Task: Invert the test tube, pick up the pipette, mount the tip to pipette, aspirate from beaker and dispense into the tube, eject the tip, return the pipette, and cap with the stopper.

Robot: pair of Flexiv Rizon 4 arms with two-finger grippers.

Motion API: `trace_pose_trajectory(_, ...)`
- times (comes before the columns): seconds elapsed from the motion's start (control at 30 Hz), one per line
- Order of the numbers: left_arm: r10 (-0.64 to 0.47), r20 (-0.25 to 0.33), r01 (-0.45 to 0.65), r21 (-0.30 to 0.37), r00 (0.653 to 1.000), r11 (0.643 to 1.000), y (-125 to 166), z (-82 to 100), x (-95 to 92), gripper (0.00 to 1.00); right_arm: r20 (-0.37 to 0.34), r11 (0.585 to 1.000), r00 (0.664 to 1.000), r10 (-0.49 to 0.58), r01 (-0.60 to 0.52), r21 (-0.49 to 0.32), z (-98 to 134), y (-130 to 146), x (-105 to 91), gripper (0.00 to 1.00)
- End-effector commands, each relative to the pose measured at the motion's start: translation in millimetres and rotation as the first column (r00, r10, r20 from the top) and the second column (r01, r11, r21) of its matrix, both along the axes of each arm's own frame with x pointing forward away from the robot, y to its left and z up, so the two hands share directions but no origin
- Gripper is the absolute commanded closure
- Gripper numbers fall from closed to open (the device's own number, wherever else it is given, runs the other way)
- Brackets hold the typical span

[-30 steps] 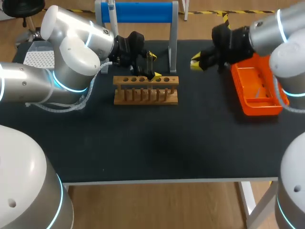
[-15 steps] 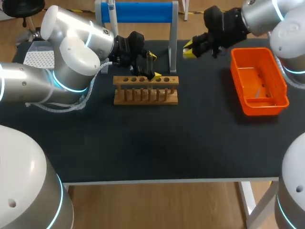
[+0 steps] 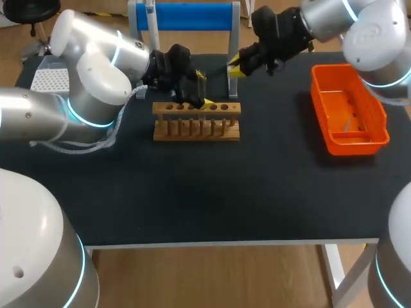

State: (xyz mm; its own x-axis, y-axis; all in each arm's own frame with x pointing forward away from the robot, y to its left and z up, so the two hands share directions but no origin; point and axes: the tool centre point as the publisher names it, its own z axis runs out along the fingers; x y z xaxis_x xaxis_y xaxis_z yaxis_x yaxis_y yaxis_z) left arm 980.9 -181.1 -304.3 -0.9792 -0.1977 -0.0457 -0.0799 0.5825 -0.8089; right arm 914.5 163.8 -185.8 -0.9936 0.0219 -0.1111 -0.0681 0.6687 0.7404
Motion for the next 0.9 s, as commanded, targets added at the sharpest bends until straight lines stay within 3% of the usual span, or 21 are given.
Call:
trace_pose_trajectory(0.03,0.007,0.006,-0.007,-0.004,1.000,1.000,3.9,1.5,-5.0,0.00,-0.010,1.000,1.000,0.008,-0.008,-0.008,-3.4,5.4,5.4,1.00)
trace_pose_trajectory(0.9,-0.099,0.032,0.099,0.000,0.995,0.995,1.0,5.7,-7.3,0.00,-0.007,0.999,1.000,0.023,-0.023,-0.028,-10.3,22.3,12.0,1.00)
